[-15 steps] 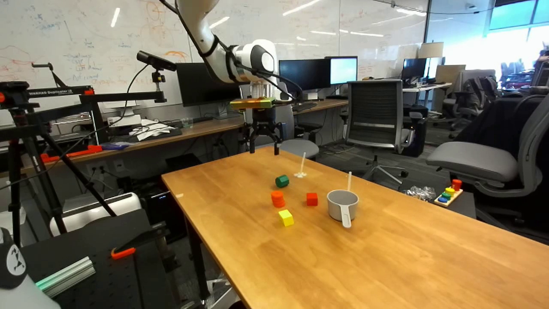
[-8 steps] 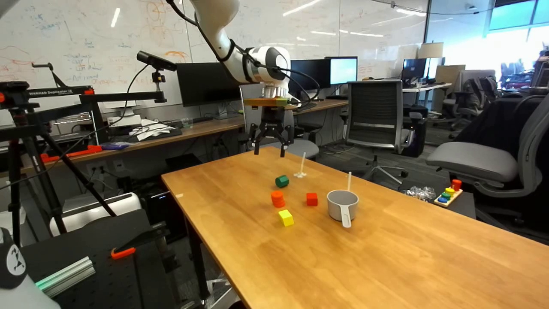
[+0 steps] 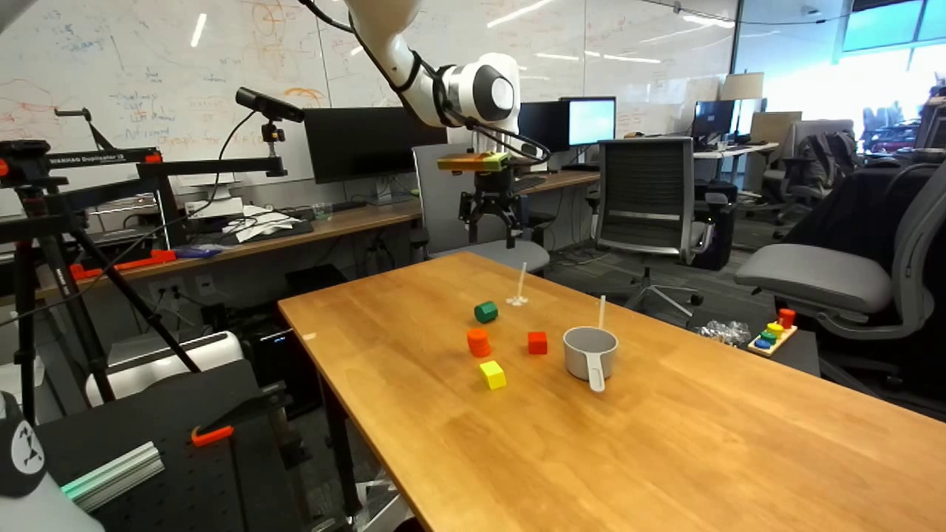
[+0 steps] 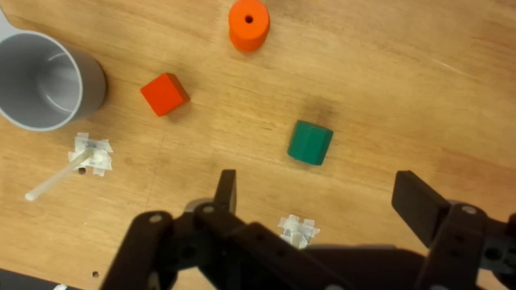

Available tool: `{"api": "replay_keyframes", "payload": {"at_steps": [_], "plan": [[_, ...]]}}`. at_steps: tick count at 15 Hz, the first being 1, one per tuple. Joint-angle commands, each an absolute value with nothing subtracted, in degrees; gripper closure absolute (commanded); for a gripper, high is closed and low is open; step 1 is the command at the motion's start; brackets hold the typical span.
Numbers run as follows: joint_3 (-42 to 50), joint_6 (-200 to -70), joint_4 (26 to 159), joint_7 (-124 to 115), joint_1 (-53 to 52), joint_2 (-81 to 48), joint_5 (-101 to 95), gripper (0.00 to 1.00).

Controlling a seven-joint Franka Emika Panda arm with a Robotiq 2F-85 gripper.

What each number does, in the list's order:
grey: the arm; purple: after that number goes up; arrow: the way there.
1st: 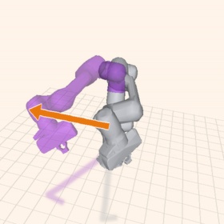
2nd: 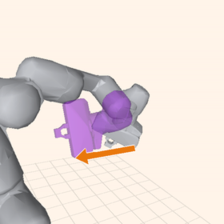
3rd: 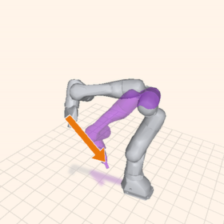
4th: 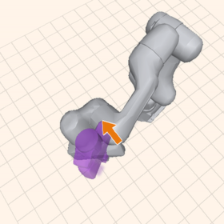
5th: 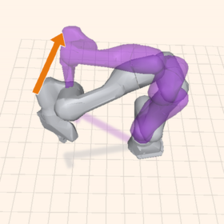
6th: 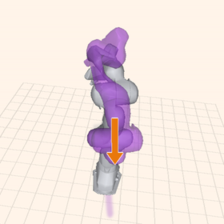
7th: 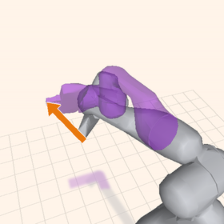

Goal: Put all the blocks in the gray pot one at a time except the orange cylindrical block

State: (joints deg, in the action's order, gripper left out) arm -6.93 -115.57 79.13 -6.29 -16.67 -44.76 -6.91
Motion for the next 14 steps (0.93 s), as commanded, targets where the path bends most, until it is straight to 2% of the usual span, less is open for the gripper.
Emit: {"api": "replay_keyframes", "payload": {"at_steps": [1, 4, 10, 14], "plan": [[-6.54, -115.67, 78.85, -6.53, -17.03, -44.98, -6.45, 0.0], [-6.07, -118.13, 79.22, -8.51, -17.3, -45.13, -6.34, 0.0], [-3.24, -139.86, 80.4, -24.51, -20.88, -50.85, -5.09, 0.0], [0.01, -147.21, 81.89, -36.71, -25.9, -54.26, -3.13, 0.0]]}}
